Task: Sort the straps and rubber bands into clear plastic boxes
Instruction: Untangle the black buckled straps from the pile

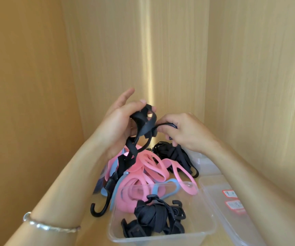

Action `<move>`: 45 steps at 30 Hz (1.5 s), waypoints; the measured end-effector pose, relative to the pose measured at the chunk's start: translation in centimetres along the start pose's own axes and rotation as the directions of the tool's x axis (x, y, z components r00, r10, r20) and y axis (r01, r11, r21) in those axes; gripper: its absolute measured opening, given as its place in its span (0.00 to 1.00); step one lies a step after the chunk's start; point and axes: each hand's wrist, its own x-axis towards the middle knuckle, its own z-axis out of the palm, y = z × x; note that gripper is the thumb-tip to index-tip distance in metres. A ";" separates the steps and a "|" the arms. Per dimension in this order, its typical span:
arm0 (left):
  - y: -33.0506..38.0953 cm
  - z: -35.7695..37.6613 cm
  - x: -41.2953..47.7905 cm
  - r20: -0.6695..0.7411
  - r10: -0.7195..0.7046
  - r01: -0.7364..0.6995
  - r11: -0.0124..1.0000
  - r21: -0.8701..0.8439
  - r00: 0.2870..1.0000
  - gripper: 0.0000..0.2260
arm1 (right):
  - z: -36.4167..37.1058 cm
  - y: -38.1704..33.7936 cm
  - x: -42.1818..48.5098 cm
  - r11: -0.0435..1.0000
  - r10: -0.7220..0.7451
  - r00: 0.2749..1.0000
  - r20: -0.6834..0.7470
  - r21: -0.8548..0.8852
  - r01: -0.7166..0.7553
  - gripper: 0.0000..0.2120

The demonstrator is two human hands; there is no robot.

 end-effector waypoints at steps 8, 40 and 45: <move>0.0 -2.4 0.6 -0.022 -0.180 0.181 0.965 0.189 0.983 0.17 | -1.2 -0.5 -0.6 0.967 0.016 0.923 0.385 0.230 -0.113 0.05; -1.3 1.3 -0.1 0.222 0.268 -0.344 0.812 0.471 0.937 0.30 | -3.8 -3.8 -0.7 0.547 0.003 1.000 -0.013 0.837 0.009 0.11; -1.2 2.2 -0.4 0.151 0.400 -0.424 0.791 0.441 0.904 0.29 | -4.5 -5.6 -1.3 0.510 -0.104 0.992 -0.066 0.853 0.110 0.10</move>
